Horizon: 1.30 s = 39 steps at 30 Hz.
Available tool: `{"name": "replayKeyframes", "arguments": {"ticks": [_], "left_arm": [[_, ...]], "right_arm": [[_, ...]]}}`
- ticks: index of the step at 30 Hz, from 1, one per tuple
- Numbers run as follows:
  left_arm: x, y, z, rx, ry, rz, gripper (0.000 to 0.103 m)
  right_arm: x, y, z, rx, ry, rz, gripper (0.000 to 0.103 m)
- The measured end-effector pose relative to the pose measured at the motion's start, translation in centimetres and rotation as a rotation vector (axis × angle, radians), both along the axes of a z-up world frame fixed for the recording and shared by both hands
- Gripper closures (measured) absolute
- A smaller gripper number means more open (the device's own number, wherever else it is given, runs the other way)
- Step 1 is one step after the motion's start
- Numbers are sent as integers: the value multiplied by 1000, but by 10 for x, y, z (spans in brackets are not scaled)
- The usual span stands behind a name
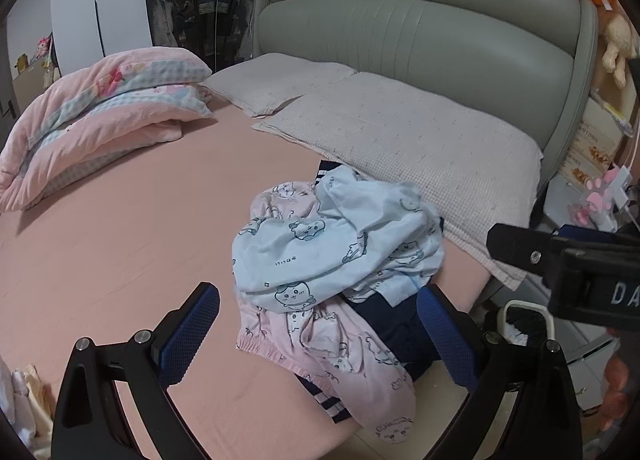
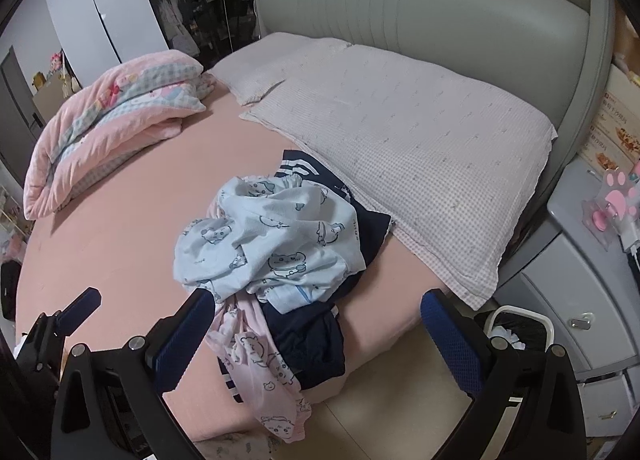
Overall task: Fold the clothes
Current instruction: 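Close the right gripper on the light-blue garment while the left gripper grasps it too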
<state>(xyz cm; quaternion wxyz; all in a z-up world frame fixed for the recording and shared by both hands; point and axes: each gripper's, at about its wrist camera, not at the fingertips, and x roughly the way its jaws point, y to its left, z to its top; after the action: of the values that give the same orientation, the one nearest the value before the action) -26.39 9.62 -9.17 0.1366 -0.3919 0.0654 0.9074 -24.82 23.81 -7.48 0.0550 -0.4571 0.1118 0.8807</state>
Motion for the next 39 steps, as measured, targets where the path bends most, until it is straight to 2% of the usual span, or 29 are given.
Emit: {"name": "replayKeyframes", "arguments": {"ticks": [6,13,17,21,24,27,35,39], "left_arm": [[-18,4,-15,2,-37,-29,2],[-41,13,-35,-6,-67,-81,2],[-57,17,-54,8,-120,-88,2],[-65,18,-65,28,-175,-104,2],[-65,20,-69,15,-174,-119,2],[-68,19,-77,37,-194,-121,2],[-79,13,-103,56,-252,-112,4],[-83,11,-108,57,-264,-110,4]], "right_arm": [[-12,0,-14,-21,-27,5,0],[-29,8,-29,-142,-42,-3,0],[-40,15,-39,-191,-48,-17,0],[-50,21,-59,-279,-103,-11,0],[-53,22,-70,-298,-121,-28,0],[-58,24,-80,-315,-133,-46,0],[-72,33,-102,-502,-135,-88,0],[-82,24,-102,-491,-116,-59,0]]}}
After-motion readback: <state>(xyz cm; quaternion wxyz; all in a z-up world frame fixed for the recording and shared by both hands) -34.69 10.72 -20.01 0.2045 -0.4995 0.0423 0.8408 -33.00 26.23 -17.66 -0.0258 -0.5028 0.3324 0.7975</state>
